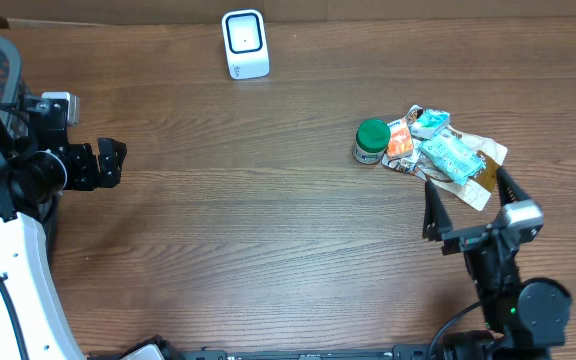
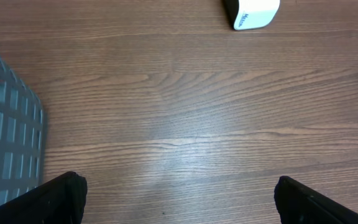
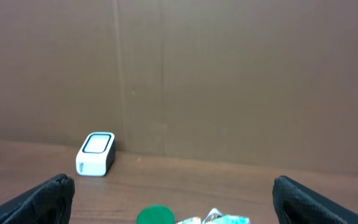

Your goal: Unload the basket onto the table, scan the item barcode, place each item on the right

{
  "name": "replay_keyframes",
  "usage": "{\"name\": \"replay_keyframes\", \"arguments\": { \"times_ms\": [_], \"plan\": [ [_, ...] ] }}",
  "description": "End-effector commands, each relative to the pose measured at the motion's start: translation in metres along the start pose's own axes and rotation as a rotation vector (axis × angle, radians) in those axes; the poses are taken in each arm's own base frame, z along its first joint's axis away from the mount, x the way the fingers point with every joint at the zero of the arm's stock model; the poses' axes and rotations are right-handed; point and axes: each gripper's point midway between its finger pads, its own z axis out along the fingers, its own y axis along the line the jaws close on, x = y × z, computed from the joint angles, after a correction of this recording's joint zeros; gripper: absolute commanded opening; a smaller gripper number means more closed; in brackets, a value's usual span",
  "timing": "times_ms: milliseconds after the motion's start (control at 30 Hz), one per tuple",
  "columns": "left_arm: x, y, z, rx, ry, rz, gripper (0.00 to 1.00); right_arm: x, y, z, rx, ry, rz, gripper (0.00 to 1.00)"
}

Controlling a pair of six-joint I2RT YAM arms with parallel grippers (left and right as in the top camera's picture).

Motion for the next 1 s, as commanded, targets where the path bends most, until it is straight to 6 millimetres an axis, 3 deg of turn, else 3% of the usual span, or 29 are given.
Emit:
{"name": "replay_keyframes", "arguments": {
  "times_ms": [0,133,533,733,833,967],
  "plan": [
    [-0.001,0.001,0.0,0.001,-0.002,0.004,1.0,0.021,0.003,-0.003,-0.021,0.0,0.001,1.0],
    [-0.001,0.002,0.0,0.001,-0.003,0.004,1.0,0.042,0.007,-0.004,-0.045,-0.009,-0.001,1.0],
    [-0.001,0.002,0.0,0.001,-0.003,0.004,0.99,0.076,0.008,-0.006,-0.051,-0.013,-0.001,1.0],
    [-0.001,0.002,0.0,0.001,-0.003,0.004,1.0,0.092,0.007,-0.006,-0.049,0.045,0.01,1.0],
    [-0.001,0.002,0.0,0.001,-0.003,0.004,1.0,0.109,0.007,-0.008,-0.048,0.115,0.019,1.0],
    [-0.001,0.002,0.0,0.001,-0.003,0.004,1.0,0.109,0.007,-0.008,-0.046,0.115,0.042,1.0]
  ]
}}
